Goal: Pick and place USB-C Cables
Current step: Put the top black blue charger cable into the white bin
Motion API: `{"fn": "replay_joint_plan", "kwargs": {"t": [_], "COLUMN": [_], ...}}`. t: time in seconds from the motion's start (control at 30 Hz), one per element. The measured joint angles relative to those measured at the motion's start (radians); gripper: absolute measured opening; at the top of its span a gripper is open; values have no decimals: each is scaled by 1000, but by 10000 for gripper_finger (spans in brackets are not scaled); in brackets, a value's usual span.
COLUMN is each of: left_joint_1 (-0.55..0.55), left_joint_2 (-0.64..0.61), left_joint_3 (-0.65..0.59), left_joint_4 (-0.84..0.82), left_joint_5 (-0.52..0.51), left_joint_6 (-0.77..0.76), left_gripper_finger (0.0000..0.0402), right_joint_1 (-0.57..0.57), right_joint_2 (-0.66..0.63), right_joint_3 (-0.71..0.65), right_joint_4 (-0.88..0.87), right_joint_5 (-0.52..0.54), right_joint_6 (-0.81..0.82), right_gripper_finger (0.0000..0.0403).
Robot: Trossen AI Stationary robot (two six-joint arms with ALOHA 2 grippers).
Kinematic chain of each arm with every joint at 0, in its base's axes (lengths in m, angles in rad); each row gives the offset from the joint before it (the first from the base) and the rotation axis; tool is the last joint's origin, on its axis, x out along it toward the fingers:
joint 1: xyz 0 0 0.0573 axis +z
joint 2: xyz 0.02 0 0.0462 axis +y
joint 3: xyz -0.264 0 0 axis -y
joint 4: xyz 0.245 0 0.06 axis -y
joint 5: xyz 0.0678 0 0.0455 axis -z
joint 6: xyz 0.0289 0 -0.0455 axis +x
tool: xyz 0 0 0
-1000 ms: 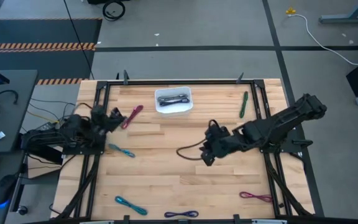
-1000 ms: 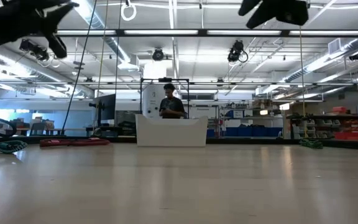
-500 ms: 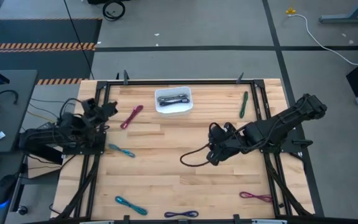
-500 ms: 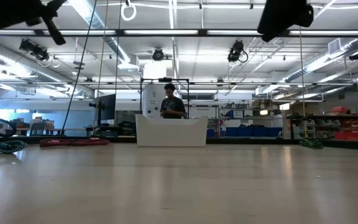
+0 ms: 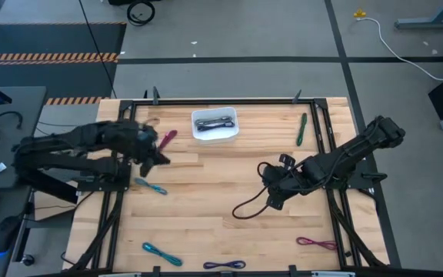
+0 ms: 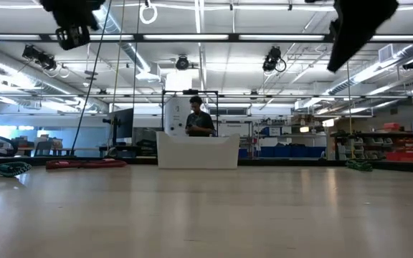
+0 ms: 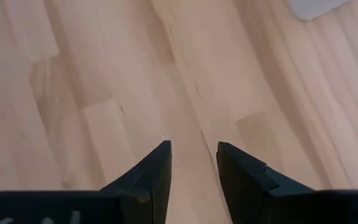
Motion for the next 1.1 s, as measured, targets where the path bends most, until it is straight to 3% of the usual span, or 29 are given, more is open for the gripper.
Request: {"fn": "replay_joint_plan", "kwargs": {"t": [0.17, 0.37, 0.5, 0.63, 0.83, 1.1], "left_joint_1": [-49, -165, -251, -311, -364, -370], "left_joint_2": [200, 344, 414, 470, 565, 688], "left_joint_3": [68, 11, -51, -131, -158, -158], "left_joint_4": [-268, -321, -310, -257, -212, -183], "left_joint_5": [56, 88, -55, -158, -281, -209], "left_joint_6": [211, 445, 519, 486, 416, 440], "left_gripper_finger": [48, 132, 196, 229, 214, 160], "right_joint_1": [0, 0, 0, 0, 0, 0], "right_joint_2": [-9, -70, -105, -125, -151, -155], "right_joint_3": [-106, -146, -161, -171, -171, -171], "right_joint_4": [110, 120, 120, 111, 99, 92], "right_joint_5": [-53, -21, 13, 10, 11, 9], "right_joint_6": [2, 4, 27, 52, 85, 88], "right_gripper_finger": [126, 122, 122, 122, 122, 122]}}
